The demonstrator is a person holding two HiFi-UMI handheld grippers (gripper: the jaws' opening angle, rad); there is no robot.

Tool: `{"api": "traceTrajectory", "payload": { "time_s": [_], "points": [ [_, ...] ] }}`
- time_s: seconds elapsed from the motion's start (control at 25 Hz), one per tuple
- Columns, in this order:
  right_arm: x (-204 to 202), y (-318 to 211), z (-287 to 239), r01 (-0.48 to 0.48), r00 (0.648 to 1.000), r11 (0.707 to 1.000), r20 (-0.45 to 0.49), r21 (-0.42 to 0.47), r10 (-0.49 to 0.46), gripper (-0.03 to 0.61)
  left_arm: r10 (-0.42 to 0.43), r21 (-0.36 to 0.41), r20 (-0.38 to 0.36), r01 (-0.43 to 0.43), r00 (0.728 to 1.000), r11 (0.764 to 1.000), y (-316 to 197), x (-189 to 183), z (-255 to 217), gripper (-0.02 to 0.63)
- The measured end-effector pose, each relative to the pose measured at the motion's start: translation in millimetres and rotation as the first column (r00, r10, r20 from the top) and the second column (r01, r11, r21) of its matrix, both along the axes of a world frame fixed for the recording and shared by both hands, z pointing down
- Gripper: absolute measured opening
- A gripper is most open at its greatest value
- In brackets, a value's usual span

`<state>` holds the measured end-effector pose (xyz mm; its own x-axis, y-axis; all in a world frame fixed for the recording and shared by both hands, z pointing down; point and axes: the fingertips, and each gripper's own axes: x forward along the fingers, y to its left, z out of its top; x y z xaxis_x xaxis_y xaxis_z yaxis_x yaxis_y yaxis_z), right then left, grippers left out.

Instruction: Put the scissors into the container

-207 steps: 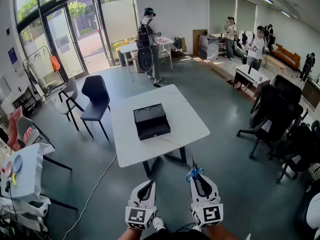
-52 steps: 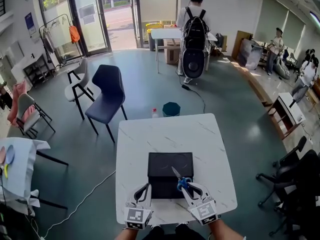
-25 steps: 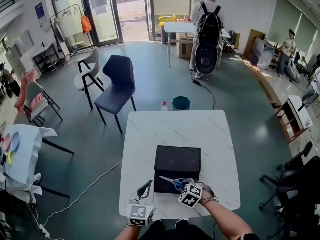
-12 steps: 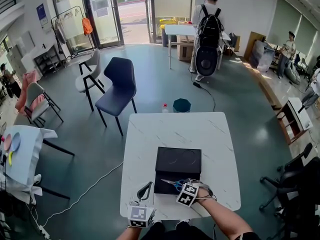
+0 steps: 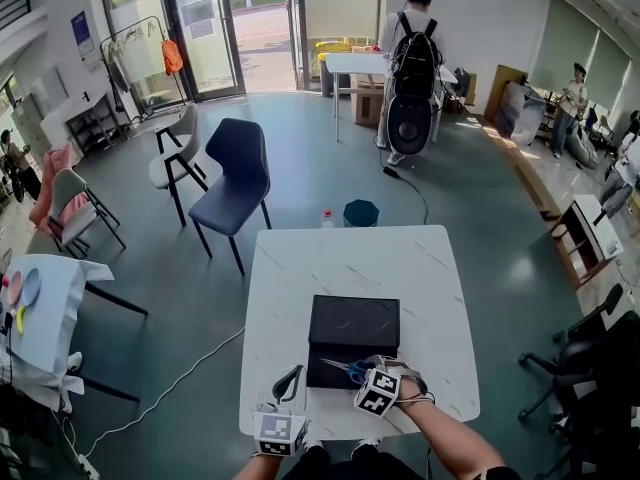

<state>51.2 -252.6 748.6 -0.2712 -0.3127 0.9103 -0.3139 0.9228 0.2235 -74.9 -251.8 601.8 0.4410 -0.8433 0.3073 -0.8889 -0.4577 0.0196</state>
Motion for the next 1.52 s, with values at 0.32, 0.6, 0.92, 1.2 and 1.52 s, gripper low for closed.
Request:
{"api": "traceTrajectory", "payload": {
  "time_s": [0.32,0.6,0.92,1.2,1.52],
  "points": [
    [-5,-12,-93,-0.116,0.978,0.961,0.197,0.252,0.066,0.077,0.022,0.011,-0.003,-0.022,1.000,1.000,0,9,-5,0.008],
    [-3,-12,-178,-0.321,0.878,0.856,0.467,0.406,0.107,0.038,0.049,0.041,-0.020,-0.048,0.999,0.998,-2,22,-21,0.008],
    [24,0,-241,-0.574,0.652,0.727,0.748,0.376,0.127,0.008,0.076,0.069,-0.033,-0.074,0.997,0.995,-3,38,-36,0.008],
    [61,1,-268,-0.736,0.485,0.612,0.857,0.290,0.177,0.006,0.082,0.078,-0.037,-0.079,0.996,0.994,-3,41,-40,0.008],
    [62,6,-275,-0.742,0.468,0.601,0.872,0.298,0.146,0.006,0.075,0.098,-0.047,-0.071,0.996,0.993,-5,43,-55,0.008]
  ]
}}
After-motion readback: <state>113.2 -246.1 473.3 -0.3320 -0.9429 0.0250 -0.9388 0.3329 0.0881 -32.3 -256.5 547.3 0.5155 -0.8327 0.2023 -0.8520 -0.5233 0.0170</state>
